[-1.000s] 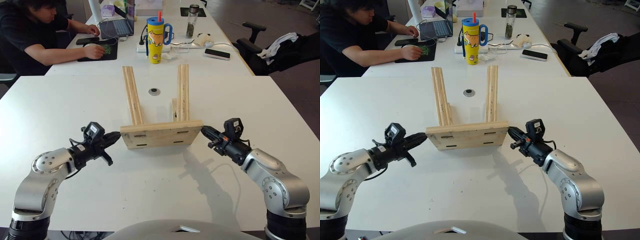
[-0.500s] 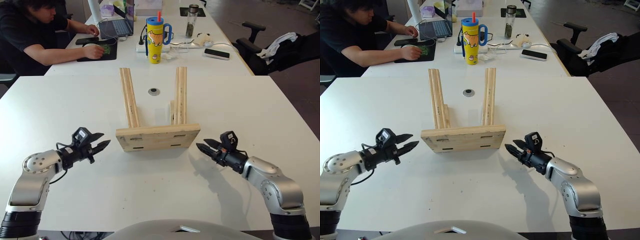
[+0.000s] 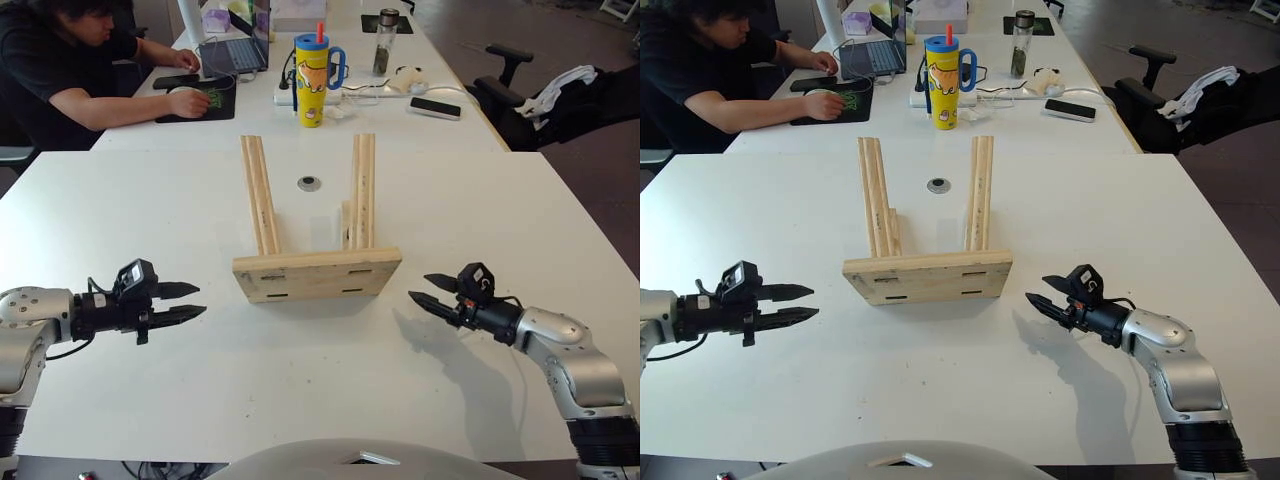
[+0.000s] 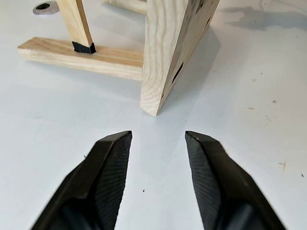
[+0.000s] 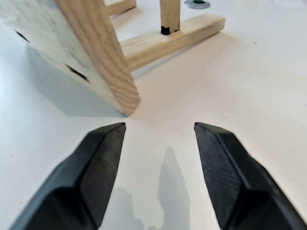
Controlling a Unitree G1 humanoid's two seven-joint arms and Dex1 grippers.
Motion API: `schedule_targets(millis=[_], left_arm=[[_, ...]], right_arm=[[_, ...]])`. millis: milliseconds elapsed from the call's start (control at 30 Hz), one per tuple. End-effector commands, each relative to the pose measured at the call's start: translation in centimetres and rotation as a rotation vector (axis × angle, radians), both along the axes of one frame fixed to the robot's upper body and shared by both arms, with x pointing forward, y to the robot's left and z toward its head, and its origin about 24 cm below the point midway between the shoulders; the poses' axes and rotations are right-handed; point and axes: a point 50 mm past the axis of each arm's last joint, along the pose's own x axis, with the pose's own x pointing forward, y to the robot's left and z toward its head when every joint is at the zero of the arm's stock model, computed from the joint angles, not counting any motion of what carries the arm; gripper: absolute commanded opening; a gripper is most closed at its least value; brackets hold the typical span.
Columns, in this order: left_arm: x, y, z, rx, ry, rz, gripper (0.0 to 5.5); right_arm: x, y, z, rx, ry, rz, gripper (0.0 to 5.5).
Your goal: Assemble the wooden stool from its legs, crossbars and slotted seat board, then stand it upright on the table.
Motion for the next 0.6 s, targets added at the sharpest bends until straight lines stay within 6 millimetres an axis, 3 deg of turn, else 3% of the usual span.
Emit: schedule_targets(millis=[33, 167, 233, 600], left_arm=[[0.9, -0.9, 0.0, 0.011, -0.012, -0.048, 2.05], [1.3, -1.8, -1.1, 0.056, -0.010, -0.115, 2.05], [1.7, -2.0, -1.3, 0.063, -0.014, -0.121, 2.05], [3.4, -3.2, -1.3, 0.031, -0.056, -0.166, 3.49]], right_arm=[[0.7, 0.6, 1.3, 0.101, 0.023, 0.123, 2.67], [2.0, 1.0, 1.8, 0.101, 0.010, 0.195, 2.67], [2.5, 1.1, 2.0, 0.105, 0.005, 0.203, 2.95], [4.0, 2.5, 2.5, 0.106, -0.002, 0.321, 4.48]])
